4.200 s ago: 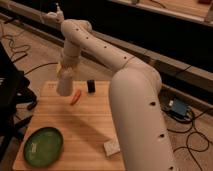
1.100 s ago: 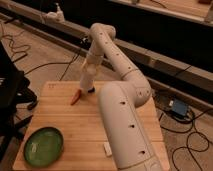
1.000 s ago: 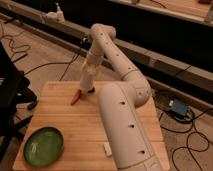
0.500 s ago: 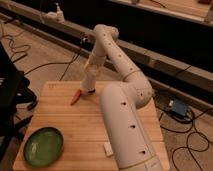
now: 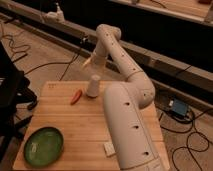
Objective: Place the ceramic cup over the eraser
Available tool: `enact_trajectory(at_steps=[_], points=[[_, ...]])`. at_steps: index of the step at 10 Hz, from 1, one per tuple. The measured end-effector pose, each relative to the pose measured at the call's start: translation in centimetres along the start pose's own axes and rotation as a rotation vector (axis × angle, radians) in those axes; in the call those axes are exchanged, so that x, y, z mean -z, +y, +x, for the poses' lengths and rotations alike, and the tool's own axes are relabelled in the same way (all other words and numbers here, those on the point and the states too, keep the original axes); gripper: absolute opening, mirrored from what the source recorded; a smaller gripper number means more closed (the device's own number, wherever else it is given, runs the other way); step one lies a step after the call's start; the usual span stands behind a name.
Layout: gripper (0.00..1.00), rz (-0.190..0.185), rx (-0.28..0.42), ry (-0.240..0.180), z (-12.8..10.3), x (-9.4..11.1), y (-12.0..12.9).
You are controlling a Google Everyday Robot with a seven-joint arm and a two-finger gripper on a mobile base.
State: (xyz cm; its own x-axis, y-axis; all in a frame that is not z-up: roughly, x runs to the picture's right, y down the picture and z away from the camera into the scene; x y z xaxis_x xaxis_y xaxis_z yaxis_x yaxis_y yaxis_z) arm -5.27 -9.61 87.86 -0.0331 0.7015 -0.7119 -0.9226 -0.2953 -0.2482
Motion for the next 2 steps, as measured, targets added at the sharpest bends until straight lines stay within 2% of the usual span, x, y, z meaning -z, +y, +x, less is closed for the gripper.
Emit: enact_trajectory(at_steps=[2], points=[[0.77, -0.017, 0.009, -0.002, 0.08, 0.27, 0.11]])
